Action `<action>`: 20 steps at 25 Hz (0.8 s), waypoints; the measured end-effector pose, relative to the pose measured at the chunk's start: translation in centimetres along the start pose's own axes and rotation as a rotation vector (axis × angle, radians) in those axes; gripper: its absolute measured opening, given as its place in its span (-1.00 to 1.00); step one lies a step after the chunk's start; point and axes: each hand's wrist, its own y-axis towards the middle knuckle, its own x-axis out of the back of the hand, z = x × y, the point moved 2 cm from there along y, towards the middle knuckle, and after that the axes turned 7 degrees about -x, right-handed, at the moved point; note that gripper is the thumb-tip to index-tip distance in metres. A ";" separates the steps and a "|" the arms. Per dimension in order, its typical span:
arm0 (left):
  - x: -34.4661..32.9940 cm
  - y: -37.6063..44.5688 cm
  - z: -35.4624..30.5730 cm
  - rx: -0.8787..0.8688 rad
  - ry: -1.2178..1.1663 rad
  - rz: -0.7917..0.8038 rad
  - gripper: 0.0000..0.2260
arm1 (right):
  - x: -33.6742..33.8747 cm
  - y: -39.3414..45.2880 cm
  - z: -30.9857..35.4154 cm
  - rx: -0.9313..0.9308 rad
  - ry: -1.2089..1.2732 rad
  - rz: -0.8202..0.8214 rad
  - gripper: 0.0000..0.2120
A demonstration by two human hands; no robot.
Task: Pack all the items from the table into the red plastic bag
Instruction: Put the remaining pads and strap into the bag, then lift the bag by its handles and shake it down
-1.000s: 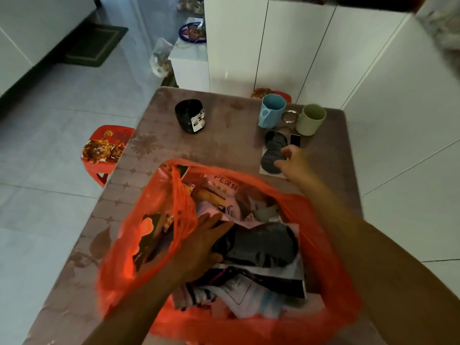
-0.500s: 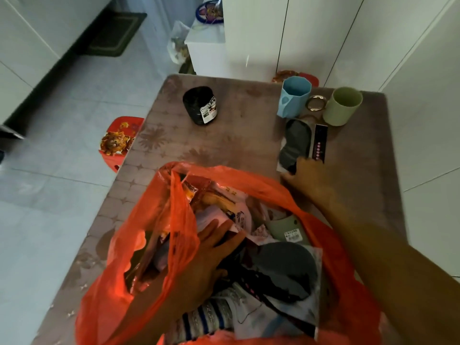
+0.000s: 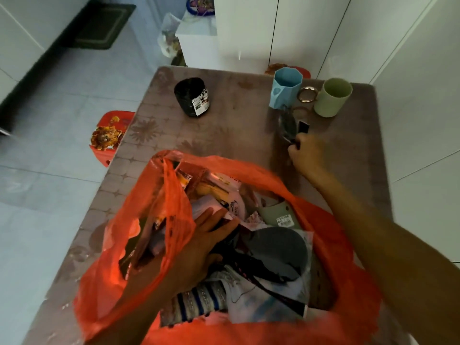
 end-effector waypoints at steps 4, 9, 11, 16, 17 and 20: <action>0.2 0.3 0.7 -0.089 0.081 -0.066 -0.29 | 7.9 -12.4 3.2 0.109 0.499 -0.035 -0.89; 0.3 -1.0 -1.2 0.085 -0.160 -0.054 -0.47 | 9.4 -24.8 5.7 0.384 0.061 -0.177 -0.89; 1.5 -3.1 -2.1 0.121 -0.143 -0.123 -0.60 | 8.7 -26.7 6.4 0.374 -0.196 -0.133 -0.83; 7.3 -10.1 -4.1 -0.279 0.361 -0.628 -0.73 | 6.7 -30.8 8.6 0.416 -0.279 0.345 -0.62; 8.3 -11.4 -4.1 -0.299 0.418 -0.701 -0.69 | 7.2 -31.2 9.1 0.367 -0.189 0.360 -0.59; 11.0 -13.4 -2.8 -0.051 0.516 -0.727 -0.51 | 10.5 -29.8 6.8 -0.057 -0.092 -0.121 -0.47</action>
